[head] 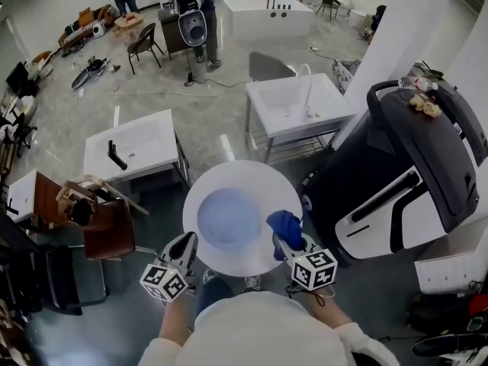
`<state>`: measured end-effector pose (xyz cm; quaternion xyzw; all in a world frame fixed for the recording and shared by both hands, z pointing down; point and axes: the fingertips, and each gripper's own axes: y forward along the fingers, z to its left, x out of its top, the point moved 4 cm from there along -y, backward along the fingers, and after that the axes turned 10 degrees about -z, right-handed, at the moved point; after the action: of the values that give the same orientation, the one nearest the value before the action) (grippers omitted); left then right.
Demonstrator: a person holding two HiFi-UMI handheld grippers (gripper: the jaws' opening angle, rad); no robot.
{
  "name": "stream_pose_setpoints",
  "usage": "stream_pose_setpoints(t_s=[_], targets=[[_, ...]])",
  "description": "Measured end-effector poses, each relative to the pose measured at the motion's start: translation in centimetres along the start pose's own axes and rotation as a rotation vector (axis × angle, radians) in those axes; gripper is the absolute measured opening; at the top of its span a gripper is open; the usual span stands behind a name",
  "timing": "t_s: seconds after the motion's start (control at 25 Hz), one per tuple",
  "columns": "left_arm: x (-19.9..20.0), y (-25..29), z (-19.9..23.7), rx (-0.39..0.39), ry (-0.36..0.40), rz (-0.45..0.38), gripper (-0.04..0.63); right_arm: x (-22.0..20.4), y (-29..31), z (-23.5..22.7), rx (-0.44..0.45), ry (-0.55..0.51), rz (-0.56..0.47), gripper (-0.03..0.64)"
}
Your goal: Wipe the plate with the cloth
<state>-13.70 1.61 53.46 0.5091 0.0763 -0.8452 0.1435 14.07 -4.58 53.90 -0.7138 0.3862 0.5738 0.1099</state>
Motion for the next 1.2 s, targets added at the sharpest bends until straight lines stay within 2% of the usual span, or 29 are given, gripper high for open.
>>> stream_pose_setpoints(t_s=[0.4,0.72,0.96,1.2], targets=[[0.5,2.4,3.9,-0.060,-0.009,0.093,0.034,0.1,3.2,1.4,-0.070,0.037,-0.026,0.084],[-1.3,3.6,7.1,-0.094,-0.043,0.189,0.034,-0.6,4.6,2.6,-0.136,0.055,-0.030,0.084],[-3.1,5.1,9.1,-0.080,-0.145,0.229,0.034,-1.2,5.0,2.6,-0.173,0.070,-0.020,0.084],[-5.8,6.2,11.0,-0.016,-0.267,0.306,0.034,-1.5,5.3,2.2,-0.201,0.081,-0.011,0.084]])
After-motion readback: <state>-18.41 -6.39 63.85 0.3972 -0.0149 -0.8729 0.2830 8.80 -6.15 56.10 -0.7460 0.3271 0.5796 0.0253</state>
